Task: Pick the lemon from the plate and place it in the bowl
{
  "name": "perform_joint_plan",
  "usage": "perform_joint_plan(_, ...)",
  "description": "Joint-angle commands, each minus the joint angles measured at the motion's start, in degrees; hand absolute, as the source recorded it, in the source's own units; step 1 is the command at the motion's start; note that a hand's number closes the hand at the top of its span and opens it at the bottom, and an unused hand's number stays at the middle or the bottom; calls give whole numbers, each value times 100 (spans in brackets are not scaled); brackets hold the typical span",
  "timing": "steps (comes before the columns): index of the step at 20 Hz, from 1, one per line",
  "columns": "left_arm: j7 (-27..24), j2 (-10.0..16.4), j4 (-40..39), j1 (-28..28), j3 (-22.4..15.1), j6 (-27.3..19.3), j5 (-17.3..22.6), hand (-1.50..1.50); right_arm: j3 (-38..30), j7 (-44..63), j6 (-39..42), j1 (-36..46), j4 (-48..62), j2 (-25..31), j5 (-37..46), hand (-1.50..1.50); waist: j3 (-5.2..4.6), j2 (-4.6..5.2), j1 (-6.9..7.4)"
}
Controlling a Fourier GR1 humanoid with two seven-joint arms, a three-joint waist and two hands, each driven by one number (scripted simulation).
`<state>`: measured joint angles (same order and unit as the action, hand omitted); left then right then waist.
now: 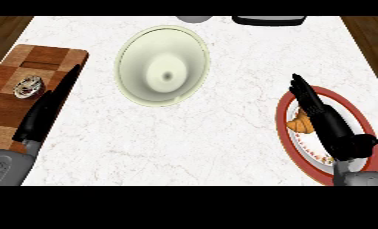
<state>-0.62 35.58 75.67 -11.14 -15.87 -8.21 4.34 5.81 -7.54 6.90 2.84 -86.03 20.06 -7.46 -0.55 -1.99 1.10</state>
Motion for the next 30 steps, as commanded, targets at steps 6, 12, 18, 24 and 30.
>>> perform_joint_plan(6, 611, -515, 397, -279, 713, 334, 1365, 0, -1848, 789, -1960, 126, 256, 89, -95, 150, 48, 176, -246)
perform_joint_plan(12, 1258, -556, 883, -296, 706, 582, 1758, 0, -1071, -490, -3408, -634, 158, -172, 2068, -150, 62, 179, -114)
perform_joint_plan(18, 1294, -623, 730, -307, 869, 718, 1766, 0, -546, 874, -3901, -500, -962, 1, 3521, -150, 45, 190, -124)
perform_joint_plan(24, 1198, -829, 721, -157, 709, 617, 1618, 0, -465, 3415, -2720, -900, -2024, 734, 4783, -150, 24, 187, -167)
perform_joint_plan(30, 1145, -730, 725, -125, 841, 770, 1667, 0, -40, 5606, -598, -20, -2466, 1137, 4844, -150, 22, 201, -39)
